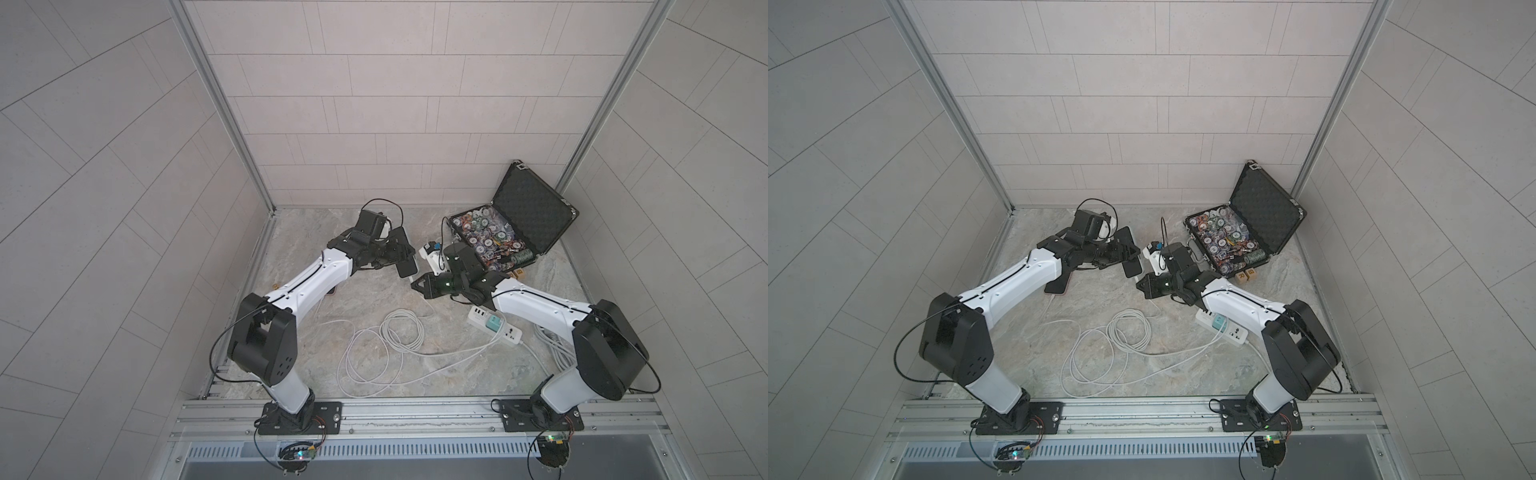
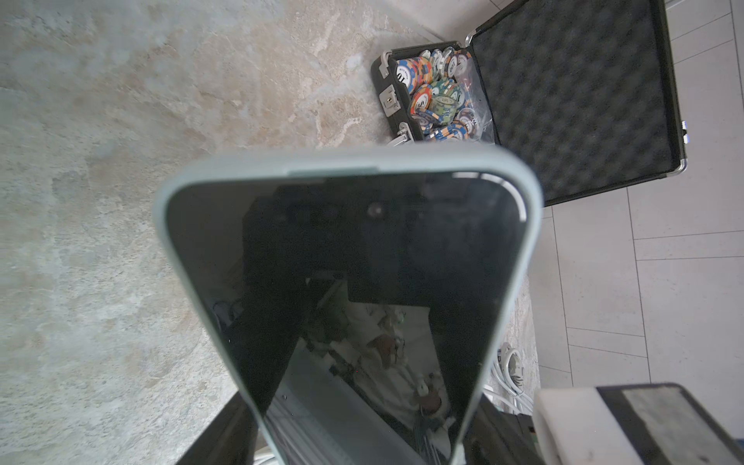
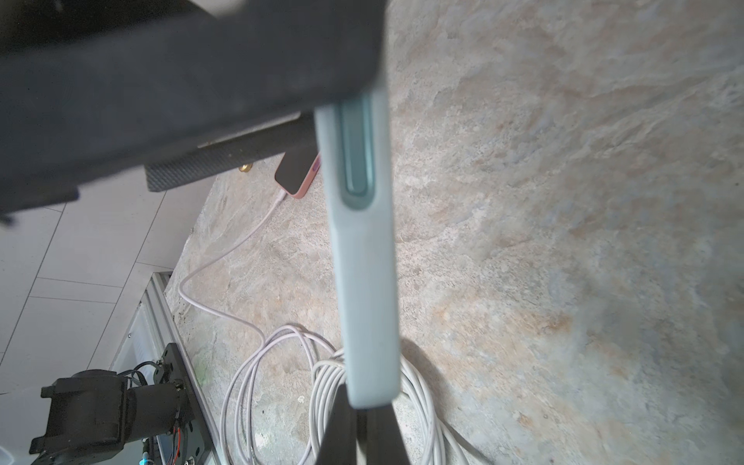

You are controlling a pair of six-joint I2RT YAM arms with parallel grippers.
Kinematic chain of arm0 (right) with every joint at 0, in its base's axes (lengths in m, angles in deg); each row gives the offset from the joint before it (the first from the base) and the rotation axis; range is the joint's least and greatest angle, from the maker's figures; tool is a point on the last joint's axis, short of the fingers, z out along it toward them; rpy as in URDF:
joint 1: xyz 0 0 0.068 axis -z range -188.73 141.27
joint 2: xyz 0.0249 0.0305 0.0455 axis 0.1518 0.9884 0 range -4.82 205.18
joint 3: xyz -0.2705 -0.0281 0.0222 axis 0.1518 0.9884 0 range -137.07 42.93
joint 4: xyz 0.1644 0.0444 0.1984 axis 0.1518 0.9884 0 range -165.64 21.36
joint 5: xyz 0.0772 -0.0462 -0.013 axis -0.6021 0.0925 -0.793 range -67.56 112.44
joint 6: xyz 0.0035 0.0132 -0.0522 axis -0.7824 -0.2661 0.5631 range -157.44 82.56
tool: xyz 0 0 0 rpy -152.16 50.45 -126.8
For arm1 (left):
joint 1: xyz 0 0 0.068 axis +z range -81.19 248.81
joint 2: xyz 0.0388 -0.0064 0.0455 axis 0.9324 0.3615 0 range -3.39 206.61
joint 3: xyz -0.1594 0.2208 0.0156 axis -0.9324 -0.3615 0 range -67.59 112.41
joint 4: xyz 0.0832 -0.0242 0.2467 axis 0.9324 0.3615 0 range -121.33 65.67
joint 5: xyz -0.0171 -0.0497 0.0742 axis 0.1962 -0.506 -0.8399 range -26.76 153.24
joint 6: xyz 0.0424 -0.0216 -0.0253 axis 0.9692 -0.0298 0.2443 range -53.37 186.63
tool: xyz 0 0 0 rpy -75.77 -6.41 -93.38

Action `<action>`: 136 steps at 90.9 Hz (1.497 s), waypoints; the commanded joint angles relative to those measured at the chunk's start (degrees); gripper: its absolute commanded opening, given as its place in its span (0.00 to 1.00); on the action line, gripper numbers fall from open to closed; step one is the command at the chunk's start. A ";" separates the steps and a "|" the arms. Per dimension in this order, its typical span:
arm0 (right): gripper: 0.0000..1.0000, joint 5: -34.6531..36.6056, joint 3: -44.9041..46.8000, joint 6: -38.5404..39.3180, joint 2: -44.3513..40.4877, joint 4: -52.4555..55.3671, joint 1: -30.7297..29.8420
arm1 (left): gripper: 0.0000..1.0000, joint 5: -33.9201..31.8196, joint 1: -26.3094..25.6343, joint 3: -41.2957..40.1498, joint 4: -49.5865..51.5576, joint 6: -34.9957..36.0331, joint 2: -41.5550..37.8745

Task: Plug the charging cable into the phone
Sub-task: Insert the charging cable into the phone, then place the phone at the center of the board.

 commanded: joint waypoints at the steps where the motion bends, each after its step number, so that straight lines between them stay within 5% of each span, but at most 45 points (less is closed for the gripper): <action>1: 0.00 4.07 -3.31 -0.78 0.23 -7.18 1.59 | 0.32 0.92 -0.96 -0.40 7.93 0.89 -0.28; 22: 0.03 3.26 0.07 -3.27 0.55 -11.65 1.60 | 0.32 0.07 3.27 5.32 12.40 0.18 2.55; 40: 0.22 -1.76 0.59 -2.94 0.68 -12.25 1.56 | 0.33 -3.32 5.34 5.93 12.65 0.89 2.61; 55: 0.50 -3.93 2.69 -1.59 -1.89 -10.35 1.67 | 0.33 -5.20 8.22 6.24 11.82 0.48 2.75; 75: 0.74 7.77 6.04 1.86 -11.03 -2.49 2.40 | 0.33 -7.20 9.20 5.06 12.05 4.22 1.79; 104: 0.78 18.04 8.87 7.46 -22.45 3.32 3.68 | 0.32 -14.43 8.71 4.86 23.76 21.96 7.75; 136: 0.78 18.98 9.37 7.10 -21.84 2.01 3.80 | 0.35 -15.54 8.77 6.77 26.69 31.30 12.88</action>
